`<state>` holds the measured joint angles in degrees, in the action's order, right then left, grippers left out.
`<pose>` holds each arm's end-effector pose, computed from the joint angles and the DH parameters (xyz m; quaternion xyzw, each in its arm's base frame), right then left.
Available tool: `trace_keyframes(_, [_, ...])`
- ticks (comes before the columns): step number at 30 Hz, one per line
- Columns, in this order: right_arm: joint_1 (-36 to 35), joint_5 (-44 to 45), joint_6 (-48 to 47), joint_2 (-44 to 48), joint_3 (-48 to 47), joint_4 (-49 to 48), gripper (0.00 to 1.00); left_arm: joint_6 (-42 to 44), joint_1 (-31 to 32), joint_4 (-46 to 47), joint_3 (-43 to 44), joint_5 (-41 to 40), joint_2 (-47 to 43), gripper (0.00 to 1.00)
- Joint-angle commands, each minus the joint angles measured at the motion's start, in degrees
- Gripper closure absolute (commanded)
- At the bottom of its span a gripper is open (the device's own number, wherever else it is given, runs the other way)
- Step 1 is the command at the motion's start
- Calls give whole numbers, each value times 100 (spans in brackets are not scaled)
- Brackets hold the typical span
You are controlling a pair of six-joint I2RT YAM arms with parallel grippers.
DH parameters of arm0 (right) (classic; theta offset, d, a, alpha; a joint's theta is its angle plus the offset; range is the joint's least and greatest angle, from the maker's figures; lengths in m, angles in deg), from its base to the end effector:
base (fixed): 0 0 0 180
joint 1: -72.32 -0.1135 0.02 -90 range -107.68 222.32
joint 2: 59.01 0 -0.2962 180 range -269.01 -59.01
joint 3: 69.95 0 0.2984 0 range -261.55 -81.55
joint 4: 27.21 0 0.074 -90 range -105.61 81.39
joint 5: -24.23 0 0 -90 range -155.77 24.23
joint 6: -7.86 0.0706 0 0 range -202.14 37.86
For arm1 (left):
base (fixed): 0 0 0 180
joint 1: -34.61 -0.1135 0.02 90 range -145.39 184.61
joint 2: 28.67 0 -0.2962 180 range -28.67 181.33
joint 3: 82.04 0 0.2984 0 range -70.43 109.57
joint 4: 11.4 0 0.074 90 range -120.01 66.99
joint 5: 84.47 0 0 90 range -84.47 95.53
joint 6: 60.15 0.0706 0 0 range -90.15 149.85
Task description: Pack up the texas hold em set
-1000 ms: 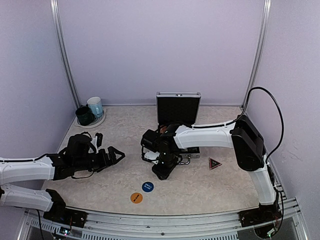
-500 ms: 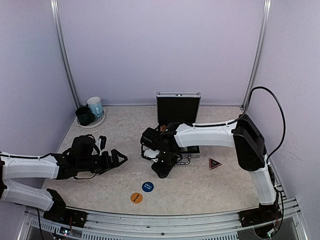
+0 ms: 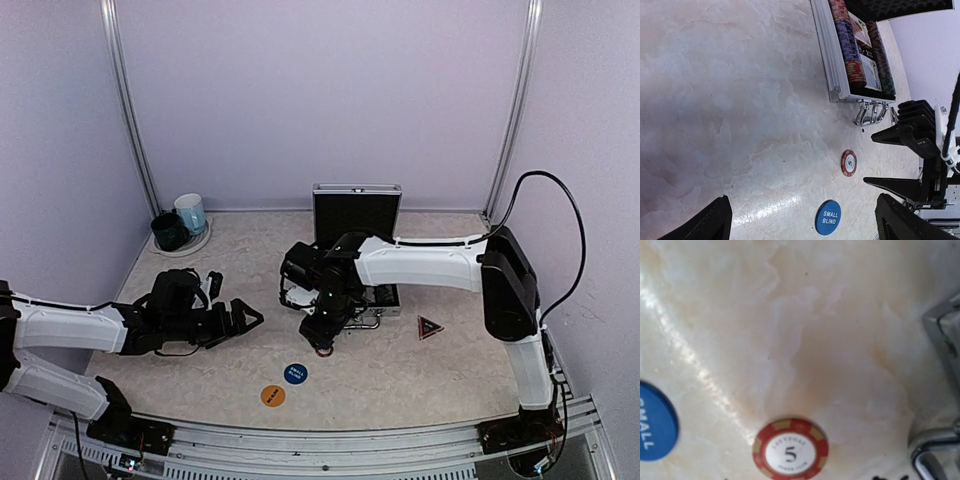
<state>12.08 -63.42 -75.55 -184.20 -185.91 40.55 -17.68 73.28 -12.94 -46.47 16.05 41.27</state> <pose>0.2595 0.4480 0.1669 -0.4462 0.8875 0.0454 0.1058 0.2112 -0.1856 0.1392 -0.0269 0.8875 -0.3690 0.2748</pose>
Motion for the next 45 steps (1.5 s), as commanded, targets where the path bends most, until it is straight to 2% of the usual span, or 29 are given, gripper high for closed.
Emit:
trace_keyframes(1, [-5, -37, -53, -341, -196, 207, 37, 54, 43, 46, 110, -39, -60, 1])
trace_keyframes(9, [-4, -123, -79, -677, -367, 236, 35, 86, 37, -83, 78, -152, -266, 1])
trace_keyframes(16, [-4, -226, -67, -762, -261, 169, 41, 101, 39, -108, 61, -180, -313, 1])
trace_keyframes(27, [-31, -103, -87, -822, -151, 251, 62, 112, 35, -135, 57, -199, -315, 1])
trace_keyframes(45, [-31, -73, -53, -98, -660, 271, 61, 68, 40, 10, 87, -79, -193, 1])
